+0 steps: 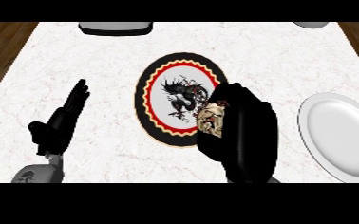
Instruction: Pick the cupcake from the plate and place it in the plate
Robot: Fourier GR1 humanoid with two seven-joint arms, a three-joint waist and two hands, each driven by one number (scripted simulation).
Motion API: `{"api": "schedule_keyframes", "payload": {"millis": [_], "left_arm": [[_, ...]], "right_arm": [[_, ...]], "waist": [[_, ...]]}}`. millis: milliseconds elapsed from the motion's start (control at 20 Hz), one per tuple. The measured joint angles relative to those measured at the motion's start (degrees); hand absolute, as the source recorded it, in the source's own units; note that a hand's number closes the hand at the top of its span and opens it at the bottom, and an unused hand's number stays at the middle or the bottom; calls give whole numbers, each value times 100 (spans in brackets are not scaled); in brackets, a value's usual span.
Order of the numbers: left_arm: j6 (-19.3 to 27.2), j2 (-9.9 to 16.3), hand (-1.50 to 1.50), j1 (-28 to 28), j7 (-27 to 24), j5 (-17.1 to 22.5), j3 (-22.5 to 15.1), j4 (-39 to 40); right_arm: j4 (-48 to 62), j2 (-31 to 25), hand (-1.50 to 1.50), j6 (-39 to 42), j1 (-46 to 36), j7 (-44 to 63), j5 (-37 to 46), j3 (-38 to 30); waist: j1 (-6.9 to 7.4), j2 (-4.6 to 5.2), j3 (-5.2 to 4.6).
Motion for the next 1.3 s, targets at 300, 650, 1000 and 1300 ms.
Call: {"api": "schedule_keyframes", "payload": {"millis": [300, 650, 1000, 1300], "left_arm": [[-30, -49, 0, 50, 32, -40, -11, -102], [-45, -133, 0, -8, -44, -118, -59, 23], [-97, -95, 0, -63, -45, -94, 23, 61], [-155, -78, 0, -45, -32, -49, 74, 83]], "right_arm": [[1753, 0, 150, -867, -1092, 40, -684, -95], [3031, -11, -150, -2249, -1730, 83, -1157, -338], [4061, -20, -150, -3199, -1997, 61, -1686, -519], [4077, -13, -150, -4394, -1956, -93, -1824, -806]], "waist": [[47, 7, 3], [115, 29, 5], [131, 31, 6], [71, 9, 10]]}}
